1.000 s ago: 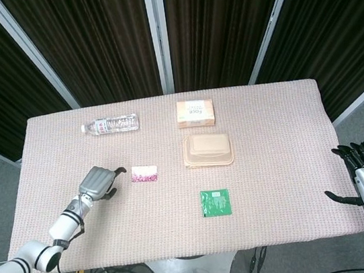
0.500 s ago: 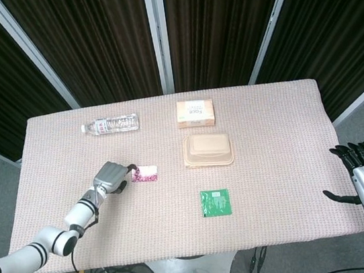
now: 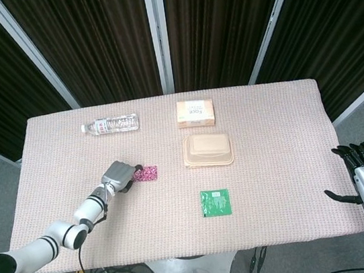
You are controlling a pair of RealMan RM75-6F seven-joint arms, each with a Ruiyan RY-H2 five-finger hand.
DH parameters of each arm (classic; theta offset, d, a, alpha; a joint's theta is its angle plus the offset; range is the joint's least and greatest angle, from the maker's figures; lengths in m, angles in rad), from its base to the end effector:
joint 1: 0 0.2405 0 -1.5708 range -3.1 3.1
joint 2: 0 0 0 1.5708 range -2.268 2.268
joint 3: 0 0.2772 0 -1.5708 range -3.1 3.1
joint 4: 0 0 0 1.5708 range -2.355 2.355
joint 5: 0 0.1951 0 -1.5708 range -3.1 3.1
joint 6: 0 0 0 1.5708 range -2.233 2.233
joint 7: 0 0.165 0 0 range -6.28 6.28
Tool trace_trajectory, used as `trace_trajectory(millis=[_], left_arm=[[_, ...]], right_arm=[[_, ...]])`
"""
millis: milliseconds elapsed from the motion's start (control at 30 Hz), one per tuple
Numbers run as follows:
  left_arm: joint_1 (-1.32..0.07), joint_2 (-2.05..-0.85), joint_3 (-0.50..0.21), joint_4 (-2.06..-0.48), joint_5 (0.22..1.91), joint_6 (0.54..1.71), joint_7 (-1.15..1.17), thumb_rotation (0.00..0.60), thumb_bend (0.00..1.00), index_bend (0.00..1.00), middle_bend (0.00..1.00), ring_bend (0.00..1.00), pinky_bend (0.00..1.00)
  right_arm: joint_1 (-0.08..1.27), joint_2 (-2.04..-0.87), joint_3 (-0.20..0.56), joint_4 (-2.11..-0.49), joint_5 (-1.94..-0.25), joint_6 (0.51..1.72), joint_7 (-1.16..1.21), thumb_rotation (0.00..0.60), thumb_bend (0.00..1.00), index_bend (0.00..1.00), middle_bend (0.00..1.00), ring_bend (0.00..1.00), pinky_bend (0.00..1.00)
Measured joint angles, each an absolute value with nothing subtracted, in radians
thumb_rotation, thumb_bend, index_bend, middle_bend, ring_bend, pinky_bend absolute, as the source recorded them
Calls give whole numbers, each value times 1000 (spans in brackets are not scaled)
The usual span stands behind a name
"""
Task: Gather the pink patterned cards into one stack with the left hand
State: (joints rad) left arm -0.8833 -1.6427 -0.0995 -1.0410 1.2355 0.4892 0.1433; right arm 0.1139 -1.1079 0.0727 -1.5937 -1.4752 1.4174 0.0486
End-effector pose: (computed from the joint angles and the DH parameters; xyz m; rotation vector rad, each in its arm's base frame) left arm -0.2081 0.4122 -0.0651 -2.1739 -0.9265 -0.4786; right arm -0.3279 -0.2166 0.1827 1.3921 -0.9451 0.9073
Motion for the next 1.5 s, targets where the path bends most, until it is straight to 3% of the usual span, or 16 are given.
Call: trace_trajectory(millis=[600,833,1067,1500], left_arm=[[-910,-1499,-9,-1348,1077,503,354,600,594,263,851,842,942],[-930,-1453,18,-1462,988,588,444,600,591,263,850,842,942],[-924,-1506,7,-1409,983,702,463,600,589,263,850,842,942],[-953,-1634,-3,-1220,981,614,434,600,589,264,850,842,941]], right_arm=[[108,-1107,68,-1593,-1484,1431,57,460,22,167,142,81,61],[104,-1107,67,-1591,-1484,1436,62,469,19,167,143,82,62],[104,-1109,67,-1586,-1482,1433,66,457,23,166,142,83,62],[103,-1113,68,-1574,-1471,1426,77,468,22,166,143,83,62]])
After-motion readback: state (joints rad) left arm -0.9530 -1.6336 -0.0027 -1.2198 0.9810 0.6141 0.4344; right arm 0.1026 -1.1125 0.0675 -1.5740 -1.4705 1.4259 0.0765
